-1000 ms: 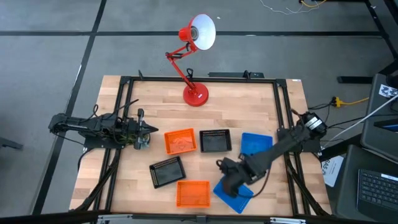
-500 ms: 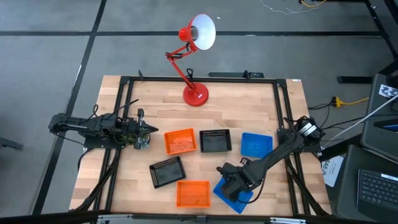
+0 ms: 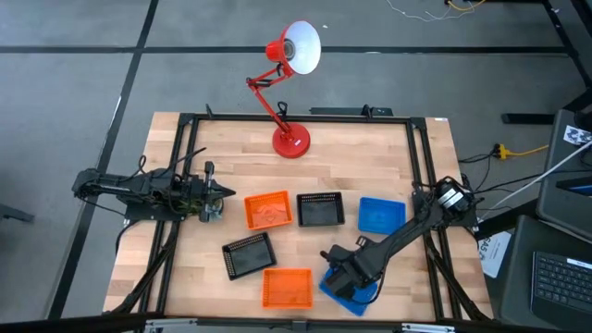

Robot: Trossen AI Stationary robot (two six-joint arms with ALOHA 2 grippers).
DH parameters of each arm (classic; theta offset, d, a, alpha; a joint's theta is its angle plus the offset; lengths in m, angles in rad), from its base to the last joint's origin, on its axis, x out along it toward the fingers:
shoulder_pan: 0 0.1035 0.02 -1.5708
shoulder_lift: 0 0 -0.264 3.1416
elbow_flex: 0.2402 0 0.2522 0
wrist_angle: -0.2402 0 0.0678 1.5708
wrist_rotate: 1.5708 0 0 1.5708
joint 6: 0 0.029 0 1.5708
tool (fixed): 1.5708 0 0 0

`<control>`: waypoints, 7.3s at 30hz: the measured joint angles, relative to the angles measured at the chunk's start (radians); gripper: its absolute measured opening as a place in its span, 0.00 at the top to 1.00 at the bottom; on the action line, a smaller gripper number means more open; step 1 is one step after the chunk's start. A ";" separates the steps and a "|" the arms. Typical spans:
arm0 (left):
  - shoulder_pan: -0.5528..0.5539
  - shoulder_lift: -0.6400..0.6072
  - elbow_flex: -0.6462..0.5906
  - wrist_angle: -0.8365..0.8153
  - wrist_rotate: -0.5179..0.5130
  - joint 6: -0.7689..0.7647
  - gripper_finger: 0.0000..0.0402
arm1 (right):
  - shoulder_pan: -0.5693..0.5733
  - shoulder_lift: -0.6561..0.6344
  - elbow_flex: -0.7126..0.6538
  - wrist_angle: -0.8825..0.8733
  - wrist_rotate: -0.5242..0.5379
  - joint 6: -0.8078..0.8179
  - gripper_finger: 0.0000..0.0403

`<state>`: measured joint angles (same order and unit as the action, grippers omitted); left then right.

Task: Stack baskets by color
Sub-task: Stack the left blue bin on the right blue bins, then stack the bottom orange bin on the top orange bins

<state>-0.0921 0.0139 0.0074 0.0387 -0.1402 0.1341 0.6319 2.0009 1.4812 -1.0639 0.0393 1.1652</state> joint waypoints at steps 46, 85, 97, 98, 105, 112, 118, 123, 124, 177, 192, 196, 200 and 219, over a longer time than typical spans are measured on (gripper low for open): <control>0.000 -0.001 0.000 0.006 -0.001 0.018 1.00 | -0.402 -0.625 -0.295 -0.379 0.124 -0.761 0.99; 0.000 -0.001 0.000 0.007 0.000 0.016 1.00 | -0.281 -0.582 -0.293 -0.362 0.292 -0.599 0.80; 0.000 -0.001 0.000 0.007 0.000 0.032 1.00 | -0.190 -0.532 -0.430 -0.460 0.438 -0.326 0.93; 0.000 -0.001 0.000 0.007 0.000 0.033 1.00 | -0.190 -0.517 -0.445 -0.458 0.438 -0.310 0.93; 0.000 -0.001 0.000 0.007 0.000 0.033 1.00 | -0.190 -0.466 -0.485 -0.416 0.438 -0.333 0.94; 0.000 -0.001 0.000 0.007 0.000 0.033 1.00 | -0.192 -0.464 -0.470 -0.399 0.466 -0.331 0.94; 0.000 -0.001 0.000 0.007 0.000 0.033 1.00 | -0.192 -0.466 -0.295 -0.364 0.449 -0.444 0.94; 0.000 -0.001 0.000 0.007 0.000 0.032 1.00 | -0.192 -0.466 -0.183 -0.033 0.271 -0.608 0.94; 0.000 -0.001 0.000 0.007 0.000 0.032 1.00 | -0.191 -0.466 -0.178 0.063 0.265 -0.636 0.94; 0.000 -0.001 0.000 0.002 -0.007 -0.177 1.00 | -0.201 0.165 0.145 0.550 -0.088 -0.800 0.62; 0.000 -0.001 0.000 -0.001 -0.007 -0.177 1.00 | -0.150 0.122 0.283 0.244 -0.044 -0.726 0.99; 0.000 -0.001 0.000 -0.001 -0.007 -0.177 1.00 | -0.153 0.117 0.461 0.005 0.154 -0.821 0.99; 0.000 -0.001 0.000 -0.001 -0.007 -0.177 1.00 | -0.212 0.115 0.574 -0.058 0.382 -1.009 0.99; 0.000 -0.001 0.000 -0.001 -0.007 -0.137 1.00 | -0.692 0.125 0.519 0.188 -0.091 -1.455 1.00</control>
<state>-0.0921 0.0128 0.0074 0.0380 -0.1474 -0.0025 -0.0597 2.1258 2.0000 -0.8758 -0.0521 -0.2901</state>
